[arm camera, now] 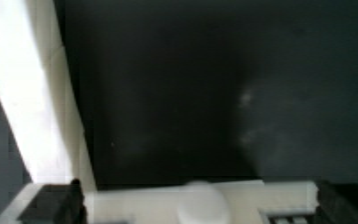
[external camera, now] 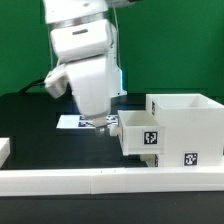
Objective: Assemble drawer
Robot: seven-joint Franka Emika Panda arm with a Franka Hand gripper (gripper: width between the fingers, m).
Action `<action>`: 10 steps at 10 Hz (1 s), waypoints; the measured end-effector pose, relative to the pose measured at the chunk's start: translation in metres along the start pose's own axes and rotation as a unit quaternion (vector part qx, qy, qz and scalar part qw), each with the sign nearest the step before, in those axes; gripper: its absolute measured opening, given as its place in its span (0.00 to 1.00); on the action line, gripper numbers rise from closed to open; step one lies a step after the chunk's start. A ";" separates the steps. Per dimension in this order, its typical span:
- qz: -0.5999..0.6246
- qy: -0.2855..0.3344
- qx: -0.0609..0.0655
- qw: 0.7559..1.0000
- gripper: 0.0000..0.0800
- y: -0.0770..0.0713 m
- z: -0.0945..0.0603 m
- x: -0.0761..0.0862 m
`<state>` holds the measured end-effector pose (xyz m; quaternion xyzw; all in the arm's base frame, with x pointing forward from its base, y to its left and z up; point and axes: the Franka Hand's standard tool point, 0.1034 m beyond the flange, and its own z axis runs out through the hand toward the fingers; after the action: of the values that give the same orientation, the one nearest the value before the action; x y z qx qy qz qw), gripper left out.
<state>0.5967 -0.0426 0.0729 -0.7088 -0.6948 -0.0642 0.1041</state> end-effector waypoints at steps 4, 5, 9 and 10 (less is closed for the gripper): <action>0.001 0.010 0.007 1.000 0.81 -0.016 0.035 0.013; -0.006 0.007 -0.002 1.000 0.81 -0.013 0.035 0.017; -0.004 0.007 -0.002 1.000 0.81 -0.013 0.036 0.016; -0.011 0.009 -0.001 1.000 0.81 -0.012 0.037 0.026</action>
Offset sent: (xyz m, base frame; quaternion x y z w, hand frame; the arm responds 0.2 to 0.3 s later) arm 0.0062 0.0312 0.0003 -0.0139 -0.0035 -0.0396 0.9991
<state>0.5840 -0.0083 0.0441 -0.7004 -0.7017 -0.0728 0.1085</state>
